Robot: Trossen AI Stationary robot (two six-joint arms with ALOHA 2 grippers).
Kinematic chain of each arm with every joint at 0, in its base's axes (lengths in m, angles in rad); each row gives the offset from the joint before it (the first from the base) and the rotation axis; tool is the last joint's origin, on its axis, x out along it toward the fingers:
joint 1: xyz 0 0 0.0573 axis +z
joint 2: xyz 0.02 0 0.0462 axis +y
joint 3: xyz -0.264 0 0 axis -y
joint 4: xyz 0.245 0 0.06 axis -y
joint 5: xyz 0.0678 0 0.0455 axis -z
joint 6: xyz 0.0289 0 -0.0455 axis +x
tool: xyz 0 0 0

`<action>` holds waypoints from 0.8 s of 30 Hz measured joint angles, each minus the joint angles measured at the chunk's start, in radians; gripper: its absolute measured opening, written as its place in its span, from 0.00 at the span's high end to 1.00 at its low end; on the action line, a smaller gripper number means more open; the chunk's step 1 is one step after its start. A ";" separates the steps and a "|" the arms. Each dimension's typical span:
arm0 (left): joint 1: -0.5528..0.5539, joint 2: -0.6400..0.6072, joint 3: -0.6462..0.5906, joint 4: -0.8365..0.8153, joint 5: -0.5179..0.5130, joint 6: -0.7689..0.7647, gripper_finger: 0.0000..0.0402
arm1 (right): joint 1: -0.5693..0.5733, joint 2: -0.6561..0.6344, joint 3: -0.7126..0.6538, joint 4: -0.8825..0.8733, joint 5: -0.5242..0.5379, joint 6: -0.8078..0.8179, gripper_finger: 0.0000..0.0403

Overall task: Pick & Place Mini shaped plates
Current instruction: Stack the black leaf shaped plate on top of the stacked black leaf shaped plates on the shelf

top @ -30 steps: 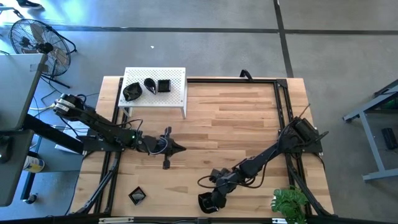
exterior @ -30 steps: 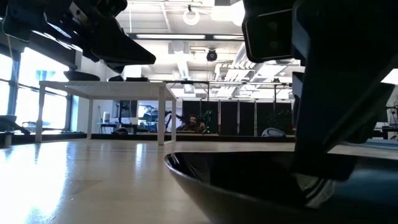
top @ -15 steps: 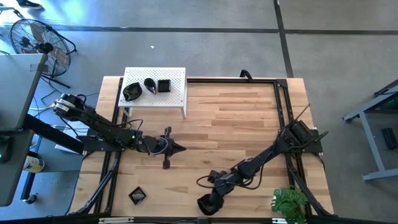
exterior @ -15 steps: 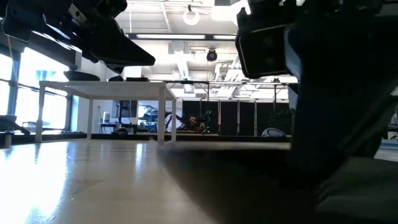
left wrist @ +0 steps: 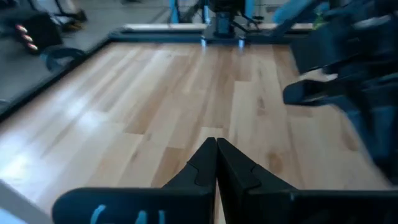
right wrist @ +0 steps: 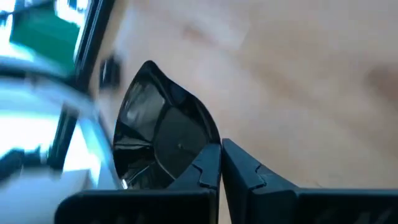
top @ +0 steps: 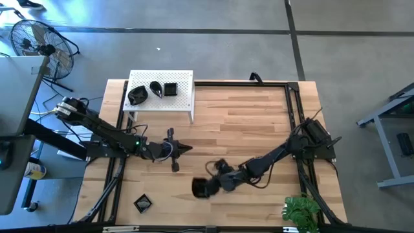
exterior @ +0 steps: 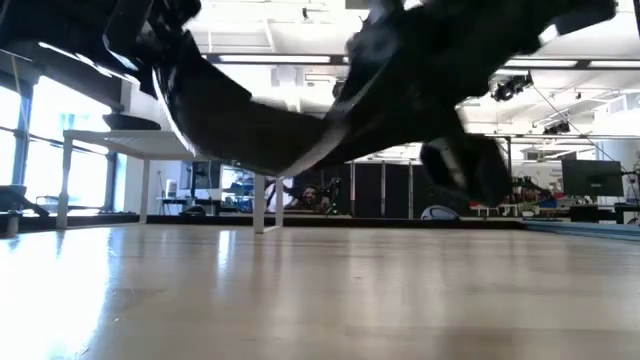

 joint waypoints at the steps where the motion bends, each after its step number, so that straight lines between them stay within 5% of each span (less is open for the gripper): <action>1: -0.009 -0.006 0.000 -0.002 -0.026 0.009 1.00 | -0.012 0.000 0.000 -0.004 0.032 0.026 1.00; 9: -0.062 -0.080 0.000 -0.108 -0.217 0.062 1.00 | -0.159 0.049 0.016 0.013 0.241 0.089 1.00; 24: -0.060 -0.113 0.000 -0.207 -0.220 0.040 1.00 | -0.247 0.205 0.121 0.039 0.226 0.128 0.90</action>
